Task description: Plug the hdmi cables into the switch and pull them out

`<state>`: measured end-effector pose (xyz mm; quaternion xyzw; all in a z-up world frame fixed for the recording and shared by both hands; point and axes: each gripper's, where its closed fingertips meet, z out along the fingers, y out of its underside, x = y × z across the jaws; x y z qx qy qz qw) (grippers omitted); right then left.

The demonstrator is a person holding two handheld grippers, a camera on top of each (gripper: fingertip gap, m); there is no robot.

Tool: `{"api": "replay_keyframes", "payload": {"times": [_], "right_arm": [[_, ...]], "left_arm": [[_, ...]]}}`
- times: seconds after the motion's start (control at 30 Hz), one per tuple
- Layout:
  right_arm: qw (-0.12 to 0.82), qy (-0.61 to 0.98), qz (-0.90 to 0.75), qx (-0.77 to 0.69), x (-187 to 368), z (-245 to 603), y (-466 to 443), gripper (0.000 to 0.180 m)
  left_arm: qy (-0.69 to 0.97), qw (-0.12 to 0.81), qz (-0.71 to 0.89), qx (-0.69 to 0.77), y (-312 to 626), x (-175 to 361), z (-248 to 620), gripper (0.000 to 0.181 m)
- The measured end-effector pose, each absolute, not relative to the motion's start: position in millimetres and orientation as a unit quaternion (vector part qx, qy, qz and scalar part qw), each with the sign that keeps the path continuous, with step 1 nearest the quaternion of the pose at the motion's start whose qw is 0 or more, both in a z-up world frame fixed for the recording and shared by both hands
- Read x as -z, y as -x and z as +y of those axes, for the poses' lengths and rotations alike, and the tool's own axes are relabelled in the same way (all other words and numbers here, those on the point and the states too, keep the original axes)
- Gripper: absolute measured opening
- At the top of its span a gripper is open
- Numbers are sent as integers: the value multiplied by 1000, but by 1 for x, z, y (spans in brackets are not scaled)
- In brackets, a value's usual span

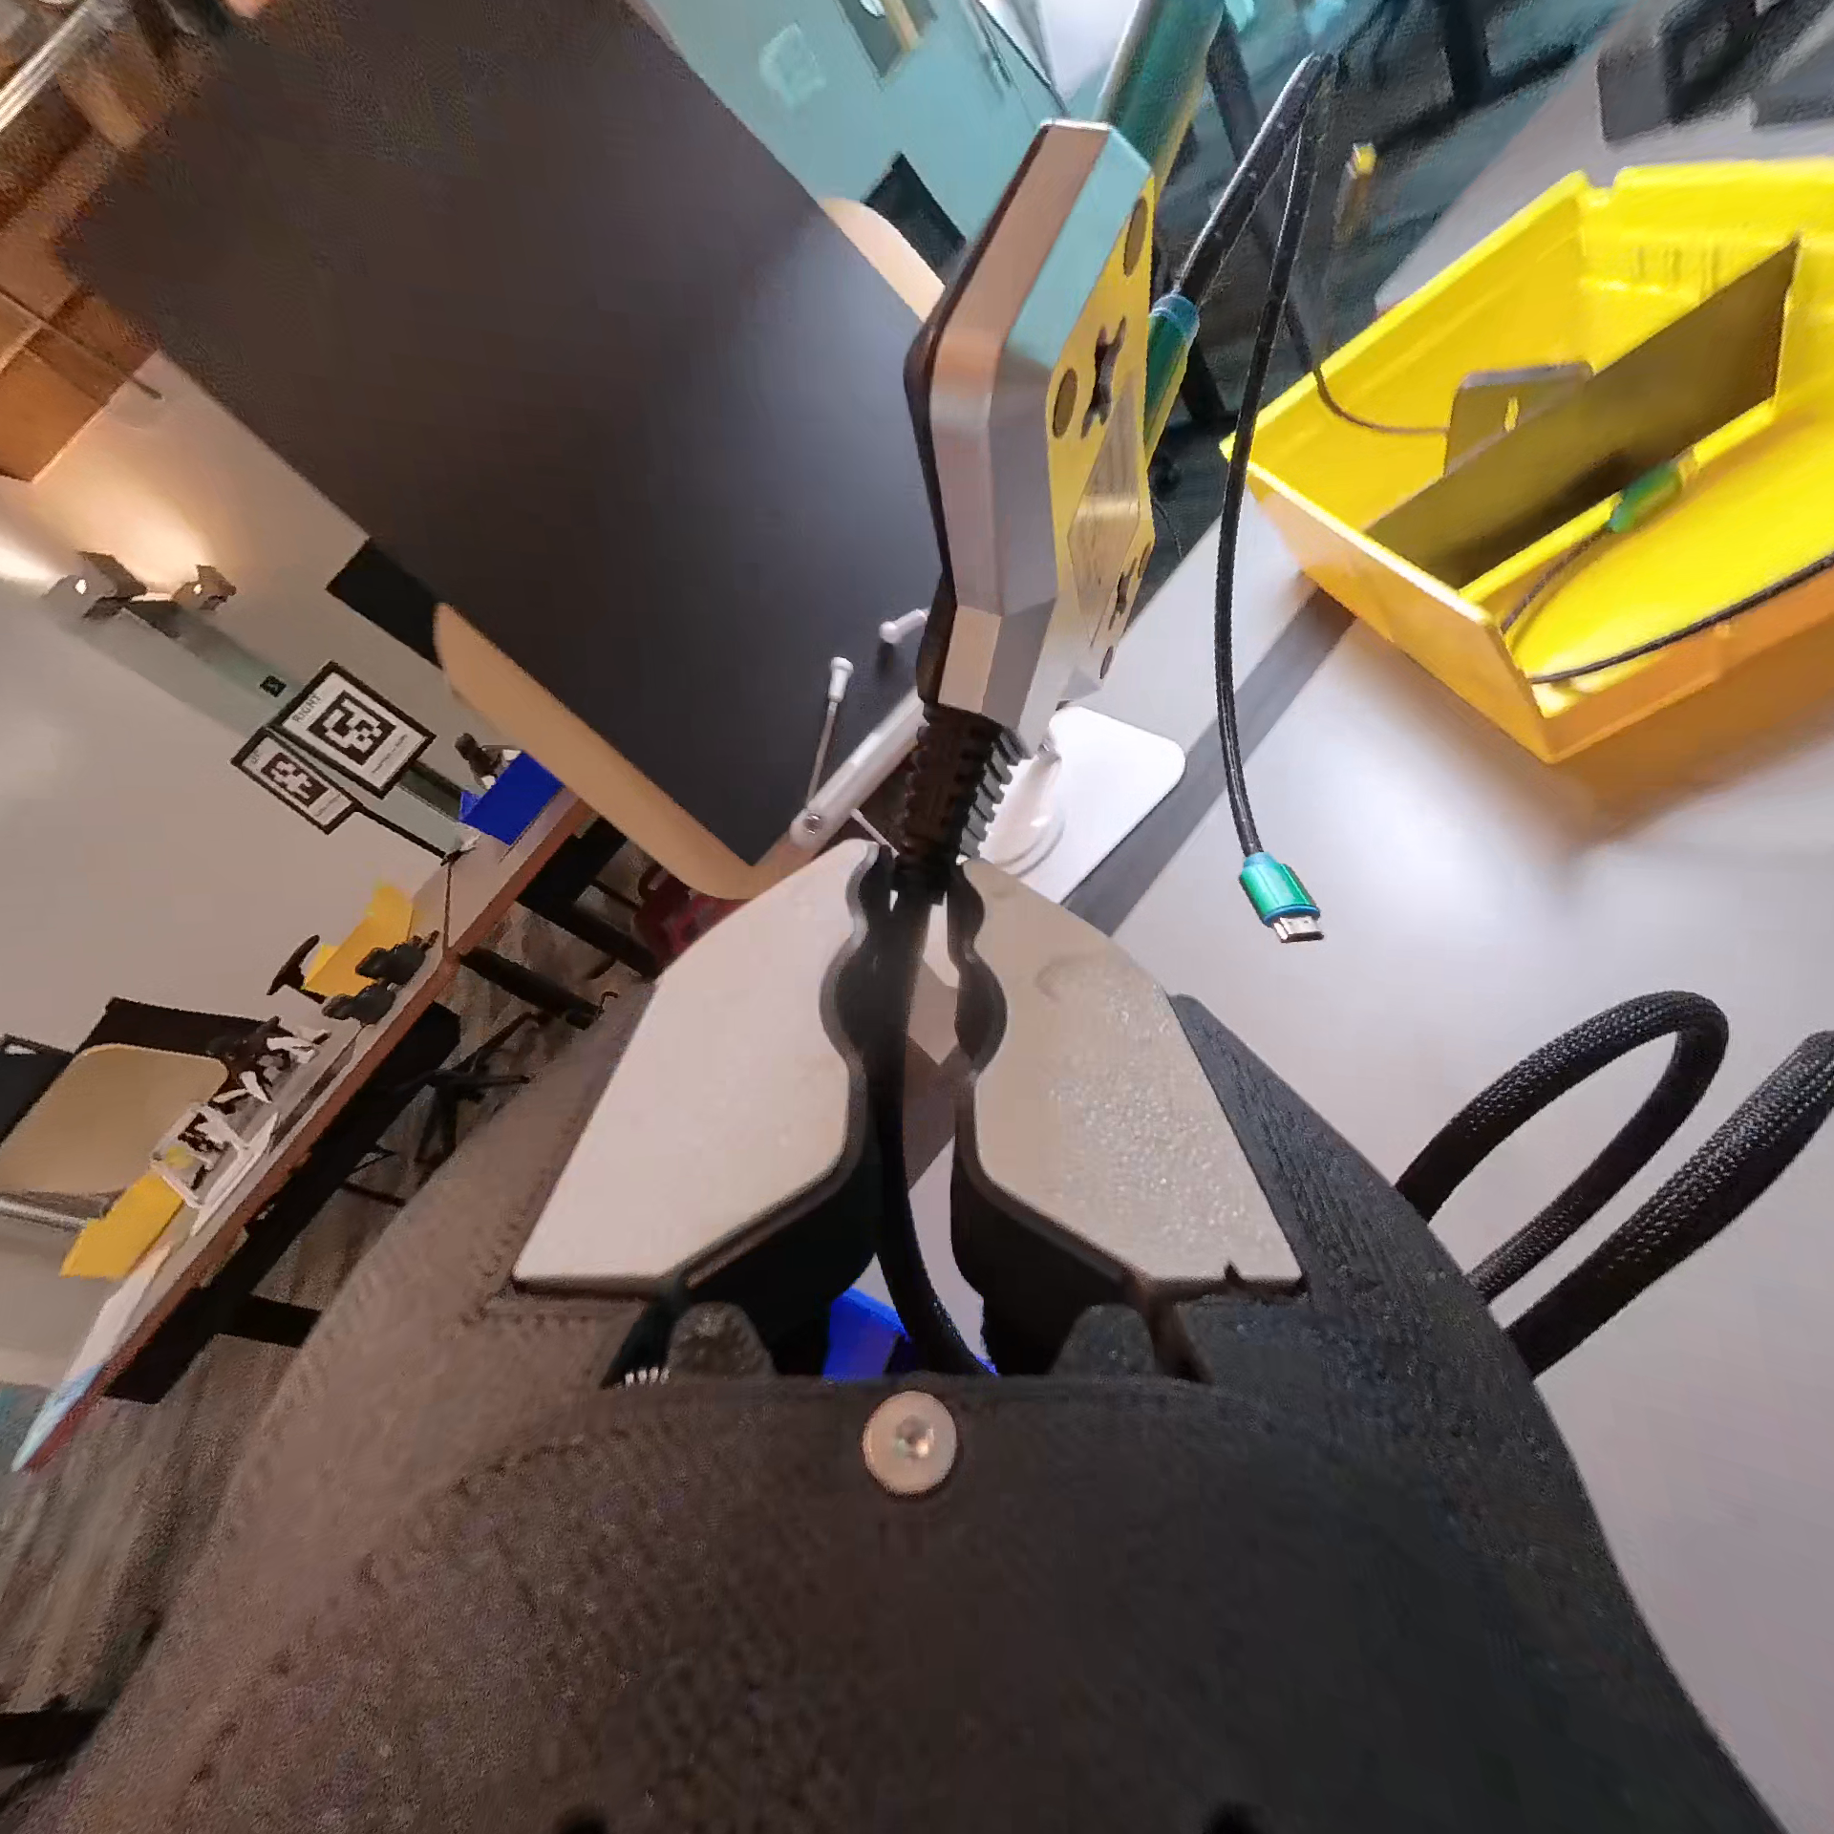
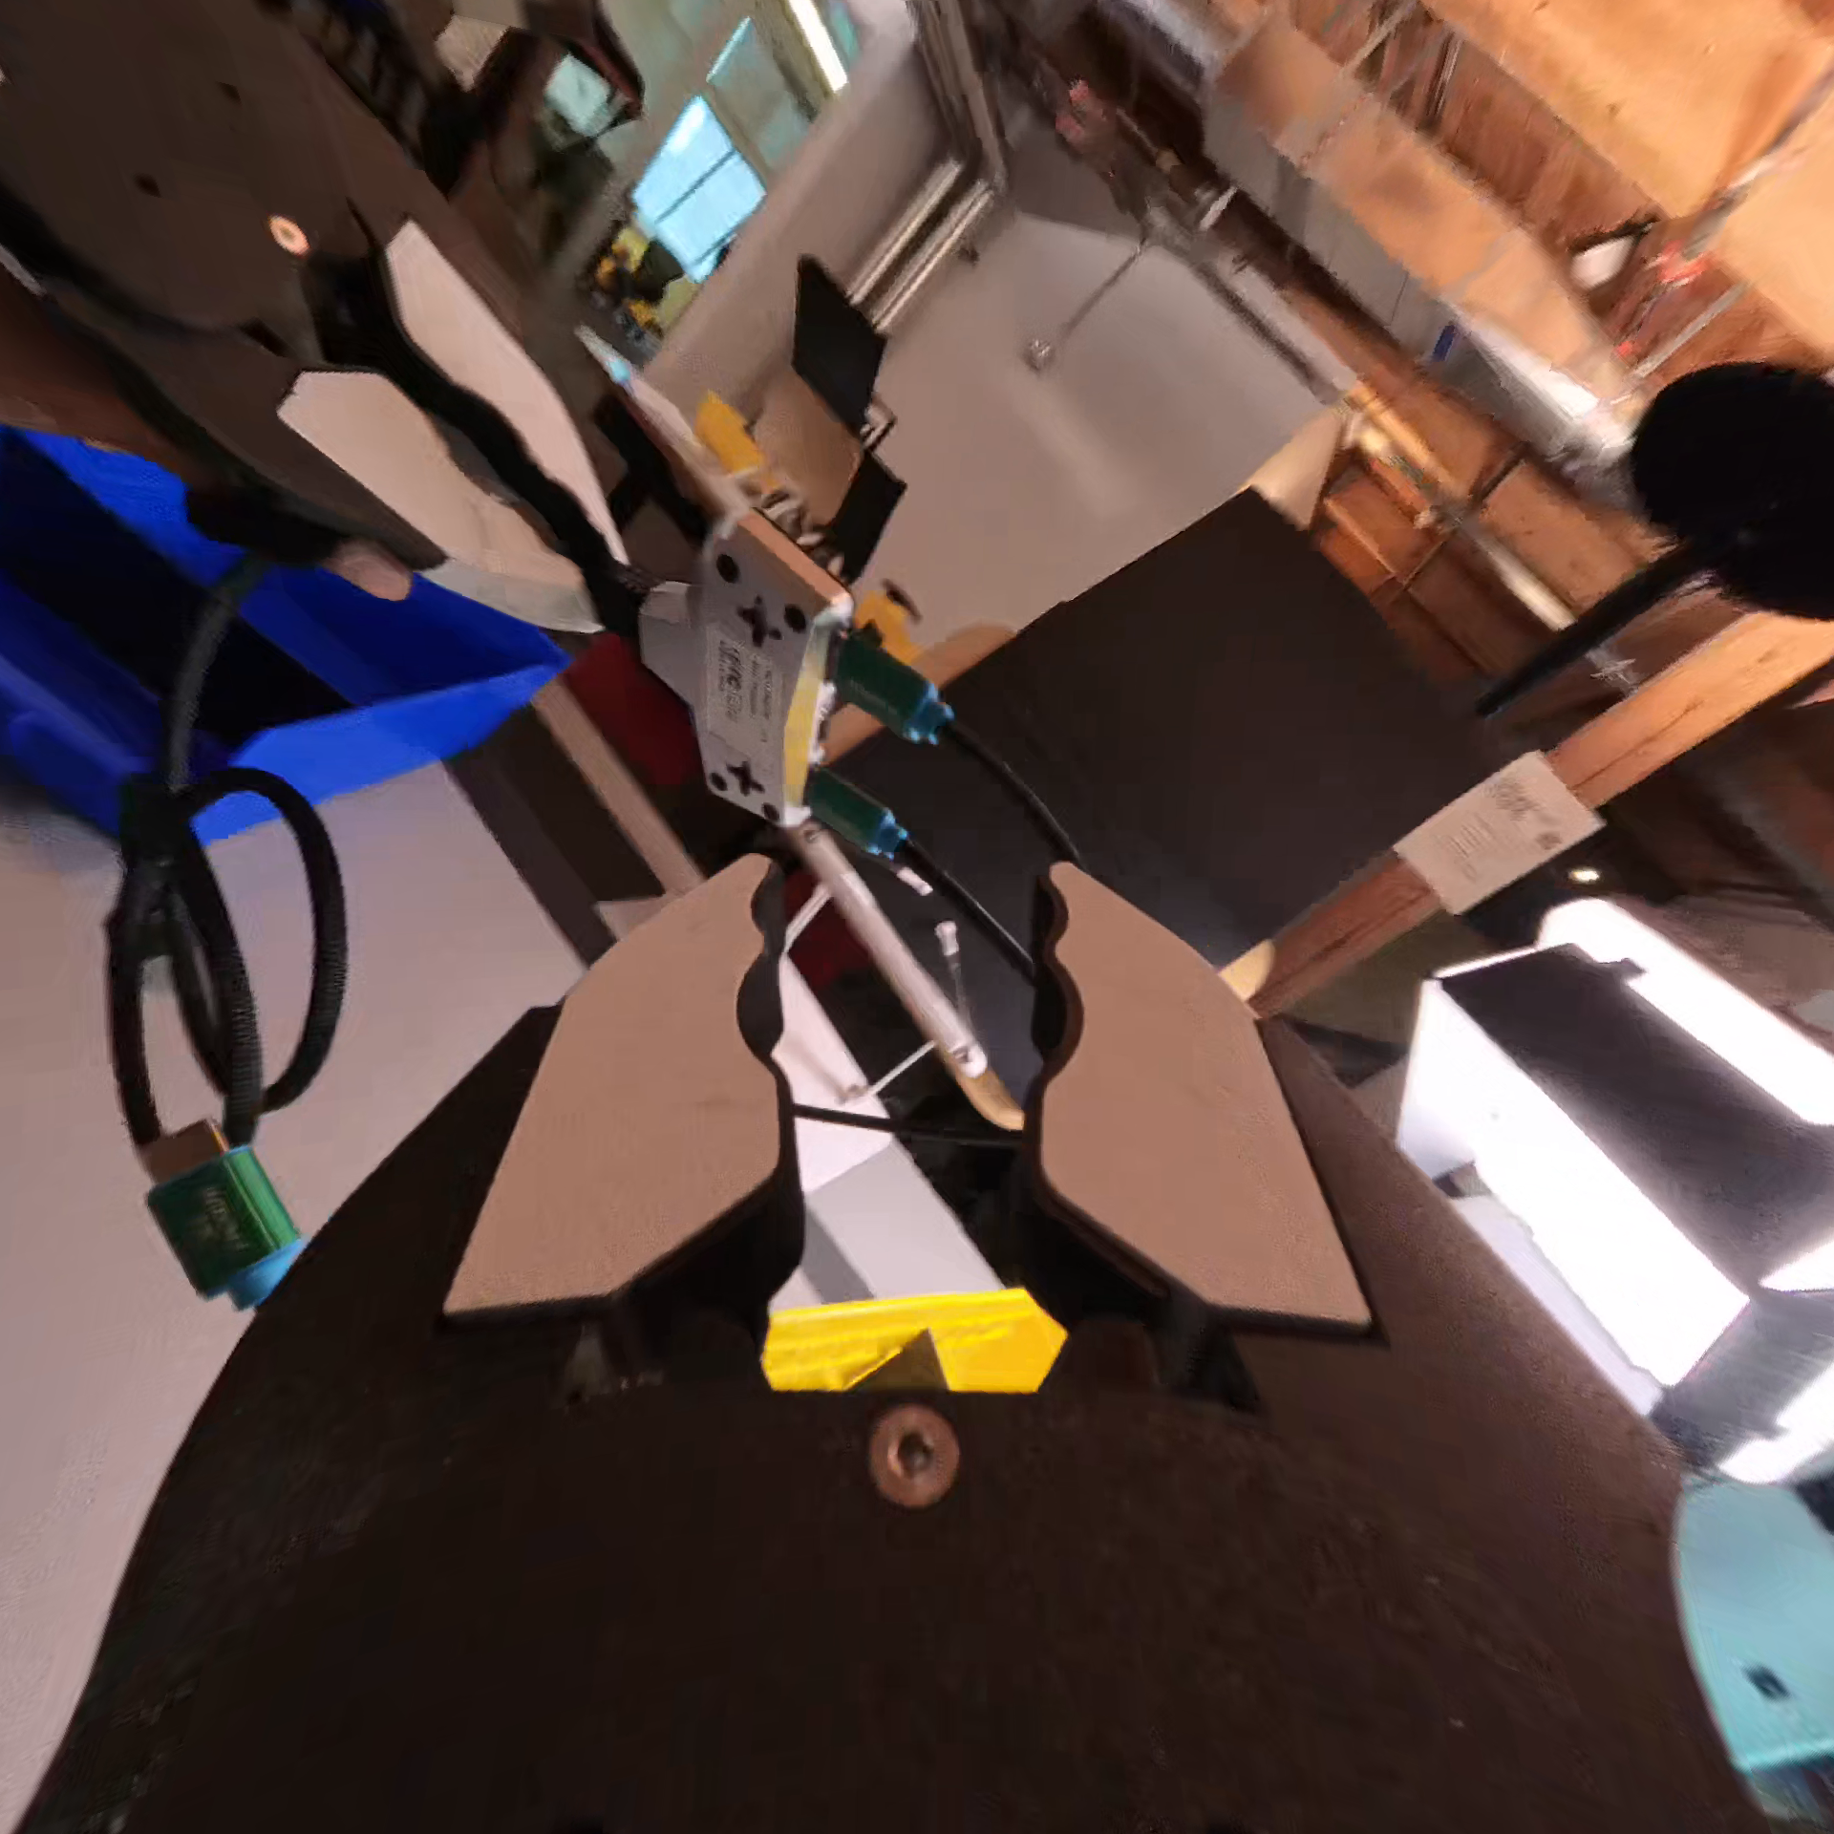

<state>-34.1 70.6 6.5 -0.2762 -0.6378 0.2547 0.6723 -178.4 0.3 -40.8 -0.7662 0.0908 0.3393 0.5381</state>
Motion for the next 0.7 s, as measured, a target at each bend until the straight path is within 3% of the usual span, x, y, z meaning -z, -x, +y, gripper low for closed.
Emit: {"api": "replay_keyframes", "payload": {"times": [0.03, 0.23, 0.33, 0.43, 0.6, 0.7], "right_arm": [[645, 285, -657, -266, 5, 71, 40, 52], [576, 281, -742, -198, 76, 88, 75, 61], [545, 266, -781, -153, 112, 85, 87, 54], [569, 248, -773, -133, 115, 89, 93, 25], [564, 231, -776, -162, 118, 80, 94, 21], [571, 234, -768, -171, 115, 82, 95, 21]], "left_arm": [[771, 526, 104, -343, 176, 51, 6, 13], [778, 472, 220, -351, 150, 92, 31, 12], [775, 466, 264, -336, 135, 103, 37, 12], [778, 460, 279, -325, 136, 114, 36, 12], [789, 486, 260, -272, 138, 116, 30, 14], [791, 519, 217, -239, 143, 103, 24, 28]]}}
